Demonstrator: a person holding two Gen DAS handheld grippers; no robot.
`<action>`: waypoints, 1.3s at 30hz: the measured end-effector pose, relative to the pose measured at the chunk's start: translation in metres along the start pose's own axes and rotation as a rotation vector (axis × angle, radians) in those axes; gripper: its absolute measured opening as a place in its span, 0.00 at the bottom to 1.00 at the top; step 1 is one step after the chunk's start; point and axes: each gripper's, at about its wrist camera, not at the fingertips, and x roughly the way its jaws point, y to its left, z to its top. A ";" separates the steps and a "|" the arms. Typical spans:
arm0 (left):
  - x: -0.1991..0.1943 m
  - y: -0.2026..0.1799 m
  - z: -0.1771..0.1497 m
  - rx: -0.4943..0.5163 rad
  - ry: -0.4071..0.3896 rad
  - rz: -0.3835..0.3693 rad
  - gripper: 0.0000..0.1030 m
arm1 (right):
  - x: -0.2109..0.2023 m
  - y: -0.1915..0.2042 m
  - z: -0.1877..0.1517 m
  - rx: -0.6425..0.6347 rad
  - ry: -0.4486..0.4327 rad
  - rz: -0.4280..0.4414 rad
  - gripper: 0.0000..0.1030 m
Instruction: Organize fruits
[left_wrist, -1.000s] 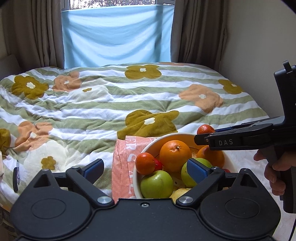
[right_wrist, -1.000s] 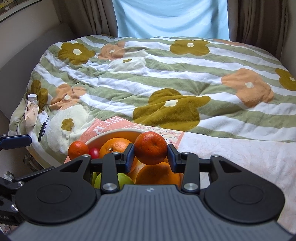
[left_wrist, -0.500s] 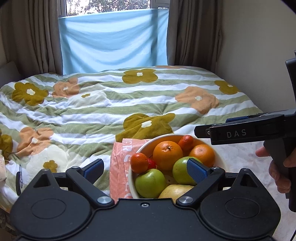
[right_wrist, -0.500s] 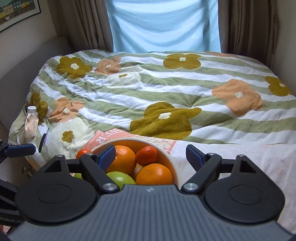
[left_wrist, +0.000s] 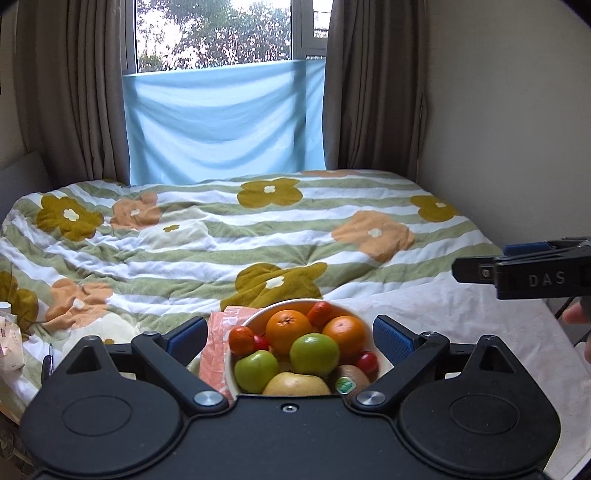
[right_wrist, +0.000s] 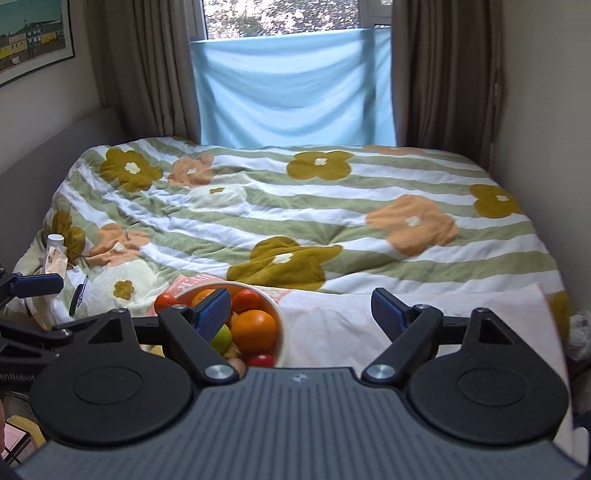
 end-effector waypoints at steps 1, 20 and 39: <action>-0.007 -0.004 0.000 -0.002 -0.006 0.000 0.95 | -0.011 -0.005 -0.002 0.005 -0.003 -0.011 0.98; -0.078 -0.061 -0.034 -0.003 -0.056 0.013 1.00 | -0.124 -0.045 -0.079 0.057 -0.025 -0.210 1.00; -0.087 -0.067 -0.044 -0.007 -0.045 0.006 1.00 | -0.139 -0.049 -0.091 0.083 -0.019 -0.244 1.00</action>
